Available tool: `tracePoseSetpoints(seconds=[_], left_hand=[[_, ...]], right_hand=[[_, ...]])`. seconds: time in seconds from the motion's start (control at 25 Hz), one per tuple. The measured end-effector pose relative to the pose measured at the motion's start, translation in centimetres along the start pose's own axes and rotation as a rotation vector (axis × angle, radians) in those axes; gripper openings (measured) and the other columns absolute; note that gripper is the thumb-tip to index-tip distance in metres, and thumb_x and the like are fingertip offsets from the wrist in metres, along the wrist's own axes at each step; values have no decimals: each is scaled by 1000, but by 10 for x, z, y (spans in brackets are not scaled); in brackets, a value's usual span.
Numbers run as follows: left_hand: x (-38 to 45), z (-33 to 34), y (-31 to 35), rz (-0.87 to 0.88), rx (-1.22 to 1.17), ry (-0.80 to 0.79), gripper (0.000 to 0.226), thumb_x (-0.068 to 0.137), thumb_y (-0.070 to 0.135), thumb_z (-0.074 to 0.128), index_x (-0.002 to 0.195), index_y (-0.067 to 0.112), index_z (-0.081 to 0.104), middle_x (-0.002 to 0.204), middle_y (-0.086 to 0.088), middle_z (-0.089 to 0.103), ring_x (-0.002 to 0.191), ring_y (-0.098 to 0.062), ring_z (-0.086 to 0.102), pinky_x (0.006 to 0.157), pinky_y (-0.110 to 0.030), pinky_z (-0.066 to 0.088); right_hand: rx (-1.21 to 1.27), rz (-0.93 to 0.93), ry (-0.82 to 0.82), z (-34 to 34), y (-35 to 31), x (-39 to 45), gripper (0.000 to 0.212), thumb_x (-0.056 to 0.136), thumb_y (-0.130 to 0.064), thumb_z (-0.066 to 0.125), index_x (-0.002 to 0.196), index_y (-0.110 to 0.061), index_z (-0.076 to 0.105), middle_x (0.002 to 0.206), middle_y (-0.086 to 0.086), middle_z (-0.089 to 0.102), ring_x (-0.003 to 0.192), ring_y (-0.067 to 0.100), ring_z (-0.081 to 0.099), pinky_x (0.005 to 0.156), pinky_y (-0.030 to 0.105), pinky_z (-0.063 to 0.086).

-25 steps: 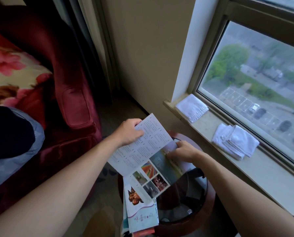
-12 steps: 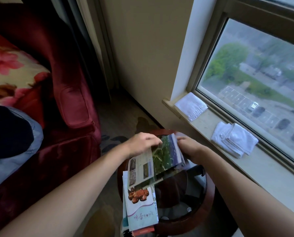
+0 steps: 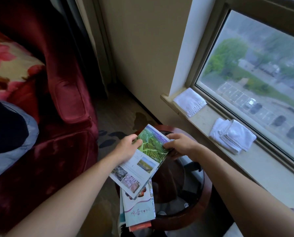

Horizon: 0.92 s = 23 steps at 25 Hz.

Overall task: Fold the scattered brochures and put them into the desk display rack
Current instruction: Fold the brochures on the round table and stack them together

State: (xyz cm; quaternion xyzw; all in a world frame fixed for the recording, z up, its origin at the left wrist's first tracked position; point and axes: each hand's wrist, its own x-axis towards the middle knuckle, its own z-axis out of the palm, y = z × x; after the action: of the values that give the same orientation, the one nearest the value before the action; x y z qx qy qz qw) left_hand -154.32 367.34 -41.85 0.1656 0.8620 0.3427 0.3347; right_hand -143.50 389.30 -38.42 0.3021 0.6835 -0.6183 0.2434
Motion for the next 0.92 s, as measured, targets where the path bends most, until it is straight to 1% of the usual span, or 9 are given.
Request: tracePoseSetpoints(seconds=[0.08,0.16,0.28,0.4,0.56,0.68,0.76,0.84,0.92], left_hand=[[-5,6,1,51,124,173,39,99,51,41,66,30,42,52,13,53,45,-2,50,40,-18,27],[-9,7,4,84,168,352,44,101,50,37,66,24,39,53,5,49,44,-6,45,37,-21,22],[-9,7,11,39,56,510,41,103,44,38,67,25,39,57,5,49,47,-5,46,37,-19,22],[-4,8,5,-55,65,352,35,103,39,36,72,25,42,66,3,53,55,-8,49,44,-26,25],[-9,20,-22,-131,123,147,9,97,26,49,88,28,48,78,4,59,63,-11,56,46,-25,31],[-24,38,-43,-195,158,171,16,89,20,55,80,28,44,77,4,58,61,-9,53,45,-25,30],[-36,46,-51,-236,111,325,23,88,18,55,76,28,39,75,6,55,59,-4,48,42,-22,28],[-45,52,-51,-153,46,445,27,91,18,59,78,30,38,77,10,54,59,-1,50,38,-15,33],[-52,61,-48,3,47,414,18,93,18,61,94,30,47,95,5,62,76,-7,60,52,-10,42]], right_hand=[[-12,-47,126,10,-1,8,12,93,-9,68,93,-21,70,83,5,73,65,17,72,52,29,58],[114,-86,251,19,-2,12,7,91,-11,72,95,-14,67,78,7,71,64,19,69,50,29,57],[397,-51,163,26,-1,13,18,93,-17,71,101,-3,65,71,11,71,61,24,71,59,37,62],[258,-79,257,33,5,20,16,95,-13,66,88,1,65,84,20,74,74,32,72,74,54,63],[-200,-158,538,43,18,29,16,93,-22,65,93,-8,71,90,11,75,85,30,71,79,48,59],[-340,-95,548,64,38,28,23,92,-26,59,112,-17,63,102,9,73,97,30,66,84,43,55],[-349,-82,541,83,50,28,51,87,-35,61,135,-19,52,126,10,67,113,30,63,93,44,53],[-197,-75,406,105,56,30,85,80,-51,65,153,-21,34,146,6,53,127,26,56,101,44,50],[124,-17,189,128,49,31,91,76,-57,67,154,-24,35,134,2,62,115,21,65,87,39,58]])
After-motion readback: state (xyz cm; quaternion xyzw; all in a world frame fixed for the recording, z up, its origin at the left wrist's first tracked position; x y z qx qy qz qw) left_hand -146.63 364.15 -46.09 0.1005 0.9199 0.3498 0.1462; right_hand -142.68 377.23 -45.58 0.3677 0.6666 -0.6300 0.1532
